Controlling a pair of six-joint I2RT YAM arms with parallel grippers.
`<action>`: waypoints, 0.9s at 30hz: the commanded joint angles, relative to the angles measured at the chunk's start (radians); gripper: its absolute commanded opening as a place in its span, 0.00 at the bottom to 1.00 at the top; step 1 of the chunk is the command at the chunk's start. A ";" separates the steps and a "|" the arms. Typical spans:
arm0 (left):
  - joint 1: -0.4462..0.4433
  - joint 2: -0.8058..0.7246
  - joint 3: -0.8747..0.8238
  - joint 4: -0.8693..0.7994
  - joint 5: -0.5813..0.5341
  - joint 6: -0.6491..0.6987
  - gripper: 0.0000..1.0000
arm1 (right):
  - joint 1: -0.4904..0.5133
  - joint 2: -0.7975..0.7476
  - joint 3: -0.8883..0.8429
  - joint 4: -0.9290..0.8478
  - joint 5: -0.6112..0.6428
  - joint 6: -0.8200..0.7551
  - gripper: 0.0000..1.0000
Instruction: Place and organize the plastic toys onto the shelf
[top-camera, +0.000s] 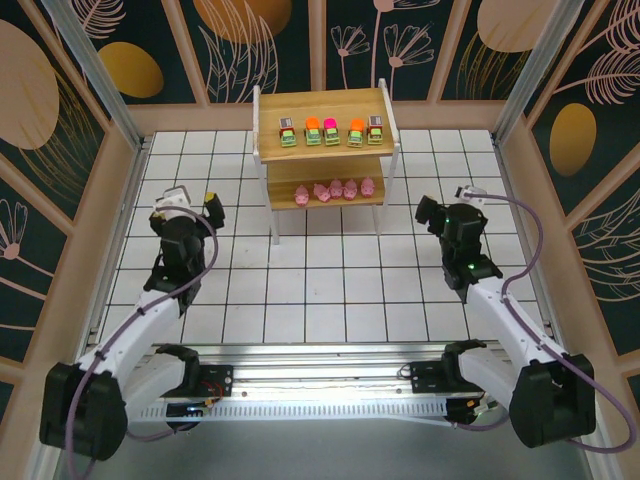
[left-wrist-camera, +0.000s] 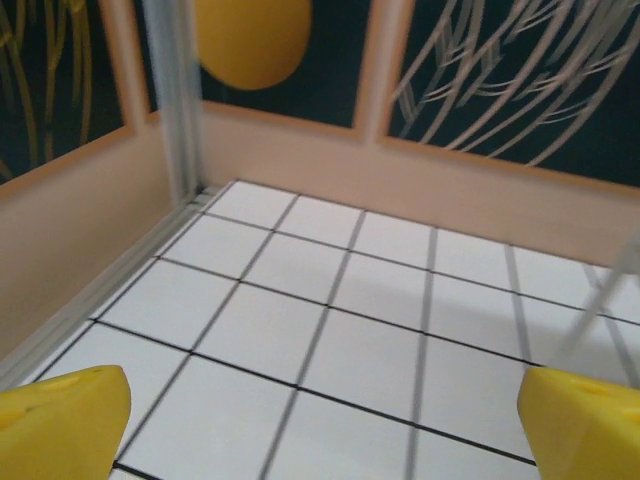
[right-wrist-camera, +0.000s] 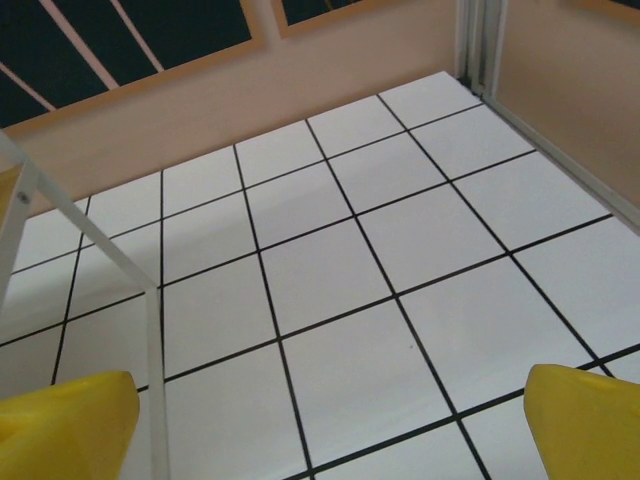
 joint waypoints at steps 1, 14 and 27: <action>0.060 0.042 -0.055 0.166 0.005 0.060 0.99 | -0.043 0.025 -0.023 0.134 0.010 -0.038 0.99; 0.112 0.309 -0.157 0.560 0.062 0.195 0.99 | -0.095 0.120 -0.155 0.470 0.054 -0.126 0.99; 0.184 0.485 -0.155 0.674 0.263 0.154 0.99 | -0.084 0.335 -0.192 0.799 0.037 -0.274 0.99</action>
